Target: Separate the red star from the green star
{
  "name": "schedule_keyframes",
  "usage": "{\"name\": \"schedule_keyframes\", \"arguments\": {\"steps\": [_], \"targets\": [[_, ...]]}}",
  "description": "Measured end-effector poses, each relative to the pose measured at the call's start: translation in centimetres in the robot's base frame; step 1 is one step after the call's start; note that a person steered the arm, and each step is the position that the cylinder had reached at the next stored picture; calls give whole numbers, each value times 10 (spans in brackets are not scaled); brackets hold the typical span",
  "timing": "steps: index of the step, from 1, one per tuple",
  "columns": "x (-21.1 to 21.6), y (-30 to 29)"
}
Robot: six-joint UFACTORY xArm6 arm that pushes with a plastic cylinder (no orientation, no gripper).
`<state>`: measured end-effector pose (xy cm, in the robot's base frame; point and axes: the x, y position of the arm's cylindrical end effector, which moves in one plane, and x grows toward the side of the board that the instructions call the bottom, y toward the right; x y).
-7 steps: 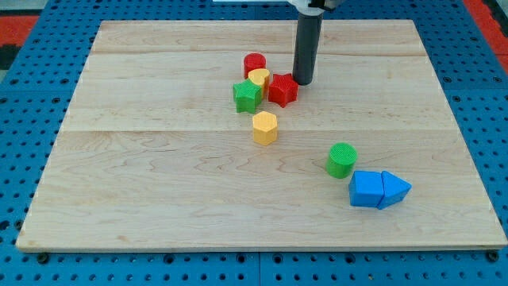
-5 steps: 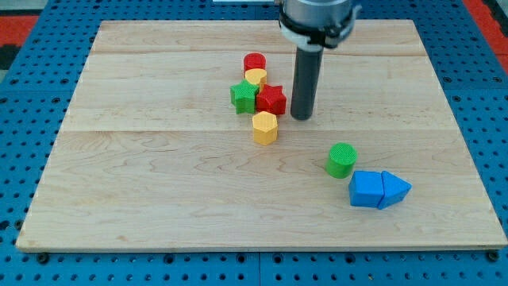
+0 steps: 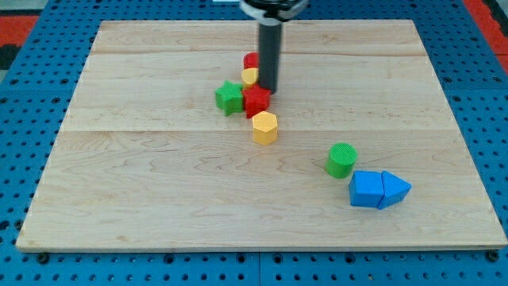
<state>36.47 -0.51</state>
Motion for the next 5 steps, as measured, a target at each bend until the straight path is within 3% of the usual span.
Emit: {"name": "schedule_keyframes", "arguments": {"steps": [2, 3, 5], "targets": [[24, -45], [72, 17], [104, 59]]}}
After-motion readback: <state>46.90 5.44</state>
